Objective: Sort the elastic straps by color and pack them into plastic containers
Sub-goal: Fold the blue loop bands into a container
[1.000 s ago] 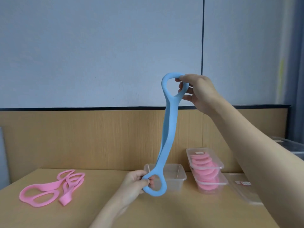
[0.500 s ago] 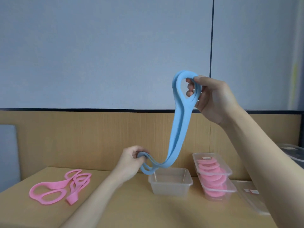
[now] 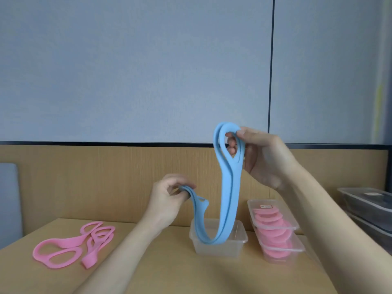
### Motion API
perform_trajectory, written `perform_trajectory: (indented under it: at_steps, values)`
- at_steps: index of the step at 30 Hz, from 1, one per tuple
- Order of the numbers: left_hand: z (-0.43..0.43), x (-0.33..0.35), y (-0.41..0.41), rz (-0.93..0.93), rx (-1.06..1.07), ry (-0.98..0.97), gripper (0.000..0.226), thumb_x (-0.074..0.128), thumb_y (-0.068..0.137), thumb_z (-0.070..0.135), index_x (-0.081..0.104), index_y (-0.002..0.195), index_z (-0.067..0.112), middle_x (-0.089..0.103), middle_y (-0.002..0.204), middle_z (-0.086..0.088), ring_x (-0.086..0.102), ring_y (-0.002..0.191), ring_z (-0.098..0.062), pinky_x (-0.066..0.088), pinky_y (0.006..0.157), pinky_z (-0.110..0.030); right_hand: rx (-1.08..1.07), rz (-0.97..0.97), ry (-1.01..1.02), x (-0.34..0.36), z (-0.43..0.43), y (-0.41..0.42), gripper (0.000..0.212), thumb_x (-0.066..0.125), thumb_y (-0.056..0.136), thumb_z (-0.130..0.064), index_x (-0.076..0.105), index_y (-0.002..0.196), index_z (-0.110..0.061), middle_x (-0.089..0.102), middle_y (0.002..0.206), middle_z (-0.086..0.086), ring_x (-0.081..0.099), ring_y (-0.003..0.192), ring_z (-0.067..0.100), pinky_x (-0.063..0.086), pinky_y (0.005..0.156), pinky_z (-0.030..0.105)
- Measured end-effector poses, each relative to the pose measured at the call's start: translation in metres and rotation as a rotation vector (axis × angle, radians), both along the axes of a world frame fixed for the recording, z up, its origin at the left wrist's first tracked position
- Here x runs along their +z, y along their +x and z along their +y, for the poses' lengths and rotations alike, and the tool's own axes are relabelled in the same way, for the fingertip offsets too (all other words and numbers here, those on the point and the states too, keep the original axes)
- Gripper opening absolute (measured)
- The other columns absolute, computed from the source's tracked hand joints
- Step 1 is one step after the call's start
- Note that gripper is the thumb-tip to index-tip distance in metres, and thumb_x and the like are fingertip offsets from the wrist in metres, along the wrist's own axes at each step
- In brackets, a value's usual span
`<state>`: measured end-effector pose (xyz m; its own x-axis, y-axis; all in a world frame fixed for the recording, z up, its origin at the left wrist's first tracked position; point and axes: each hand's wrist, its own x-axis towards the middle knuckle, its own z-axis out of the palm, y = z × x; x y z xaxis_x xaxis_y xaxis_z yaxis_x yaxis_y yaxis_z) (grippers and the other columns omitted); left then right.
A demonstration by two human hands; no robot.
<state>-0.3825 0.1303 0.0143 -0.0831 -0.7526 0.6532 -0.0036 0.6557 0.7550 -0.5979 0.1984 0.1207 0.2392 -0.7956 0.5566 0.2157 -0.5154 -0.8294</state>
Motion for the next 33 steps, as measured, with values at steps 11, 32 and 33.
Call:
perform_trajectory:
  at_steps: [11,32,33]
  values:
    - [0.033,0.017,-0.03,0.235,-0.151,0.052,0.019,0.073,0.088,-0.002,0.077,0.094,0.015,0.076,0.103,-0.007,0.071,0.091,-0.013,0.054,0.076,-0.022,-0.285,-0.24,0.238,-0.075,-0.004,0.041,0.024,0.06,0.097,-0.013,0.081,0.085,-0.008,0.064,0.068,-0.002,0.062,0.072,0.018,0.053,0.072,0.034]
    - [0.024,-0.006,-0.019,0.297,-0.459,0.329,0.051,0.072,0.073,-0.005,0.062,0.121,0.006,0.074,0.11,-0.017,0.07,0.1,-0.027,0.055,0.092,-0.04,-0.17,-0.193,0.321,-0.083,-0.009,0.044,0.02,0.058,0.097,-0.01,0.075,0.098,0.0,0.059,0.073,0.012,0.054,0.063,0.021,0.047,0.062,0.027]
    - [0.022,-0.012,-0.017,0.284,-0.473,0.353,0.052,0.066,0.072,-0.002,0.061,0.124,0.003,0.073,0.114,-0.021,0.07,0.102,-0.027,0.053,0.093,-0.039,-0.187,-0.202,0.319,-0.081,-0.009,0.042,0.018,0.059,0.096,-0.007,0.073,0.102,0.004,0.059,0.071,0.012,0.054,0.06,0.02,0.048,0.057,0.025]
